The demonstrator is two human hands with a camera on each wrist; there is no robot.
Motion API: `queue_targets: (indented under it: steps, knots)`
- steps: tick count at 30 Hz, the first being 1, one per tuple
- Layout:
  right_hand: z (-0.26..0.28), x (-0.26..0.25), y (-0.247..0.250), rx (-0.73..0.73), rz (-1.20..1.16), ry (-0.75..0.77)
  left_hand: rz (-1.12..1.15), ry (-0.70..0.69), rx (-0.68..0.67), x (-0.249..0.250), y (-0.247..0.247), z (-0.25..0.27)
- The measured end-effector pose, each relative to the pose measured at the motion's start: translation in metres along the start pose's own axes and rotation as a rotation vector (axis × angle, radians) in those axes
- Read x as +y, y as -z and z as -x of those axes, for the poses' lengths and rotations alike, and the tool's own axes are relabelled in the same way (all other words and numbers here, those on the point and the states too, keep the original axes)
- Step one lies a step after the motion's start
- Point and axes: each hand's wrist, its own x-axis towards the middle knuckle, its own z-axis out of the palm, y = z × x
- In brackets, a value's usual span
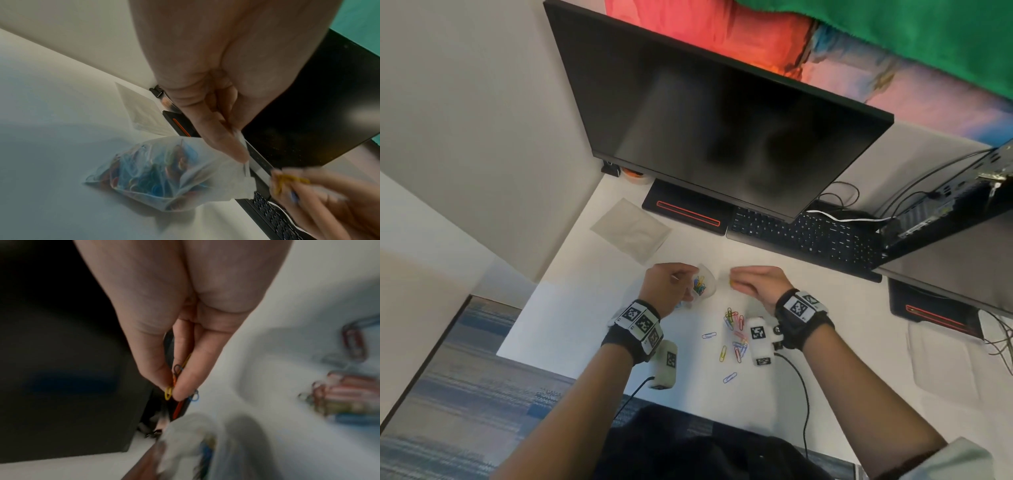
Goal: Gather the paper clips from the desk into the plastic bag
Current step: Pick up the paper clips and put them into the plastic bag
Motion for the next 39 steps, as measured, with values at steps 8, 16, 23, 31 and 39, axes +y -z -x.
queue_targets:
  steps: [8,16,23,31,39]
  knots:
    - [-0.001,0.002,-0.053,0.024,0.468,0.165,-0.008,-0.030,0.013,0.003,-0.004,0.003]
    - [0.002,0.004,-0.063,0.036,0.707,0.324,-0.040,-0.050,0.030,0.002,-0.001,0.004]
    - [0.008,0.003,-0.062,-0.069,1.031,0.528,-0.017,-0.051,0.022,0.000,0.000,0.005]
    - [0.020,0.031,0.002,-0.046,1.121,0.769,-0.001,-0.046,0.079,-0.001,0.004,-0.002]
    - [0.030,0.148,0.036,-0.655,1.866,0.901,-0.024,-0.029,0.118,0.000,0.000,0.000]
